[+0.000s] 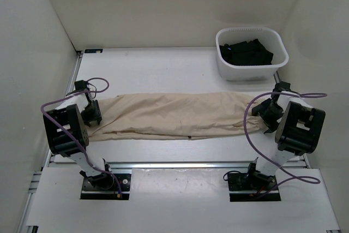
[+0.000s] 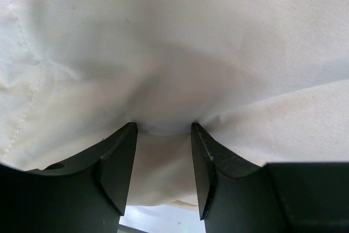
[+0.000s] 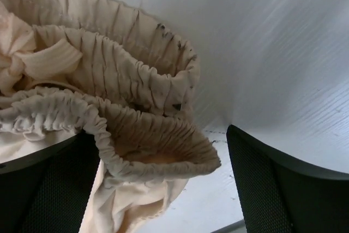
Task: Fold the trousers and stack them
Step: Fold the trousers
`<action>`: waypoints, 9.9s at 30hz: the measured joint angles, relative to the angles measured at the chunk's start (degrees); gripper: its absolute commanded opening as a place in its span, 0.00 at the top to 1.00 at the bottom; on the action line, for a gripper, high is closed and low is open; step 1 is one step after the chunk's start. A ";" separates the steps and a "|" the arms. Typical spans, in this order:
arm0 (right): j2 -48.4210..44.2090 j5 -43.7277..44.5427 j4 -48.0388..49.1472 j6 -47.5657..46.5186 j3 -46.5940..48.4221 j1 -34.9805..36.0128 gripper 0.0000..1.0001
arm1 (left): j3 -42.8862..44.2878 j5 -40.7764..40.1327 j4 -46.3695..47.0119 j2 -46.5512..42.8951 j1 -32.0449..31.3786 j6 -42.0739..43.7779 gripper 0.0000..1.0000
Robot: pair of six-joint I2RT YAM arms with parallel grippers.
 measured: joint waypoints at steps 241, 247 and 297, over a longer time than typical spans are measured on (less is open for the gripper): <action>14.03 -49.05 20.55 -13.14 5.60 41.79 0.56 | 42.86 34.80 -10.29 25.38 -18.60 -0.48 0.85; 17.99 -50.18 19.43 -13.86 6.84 42.40 1.00 | 43.01 39.50 -10.43 25.38 -16.94 -0.50 0.85; 33.05 -26.62 33.81 13.88 32.11 38.21 1.00 | 5.29 42.75 -20.90 6.75 -14.78 -0.57 0.86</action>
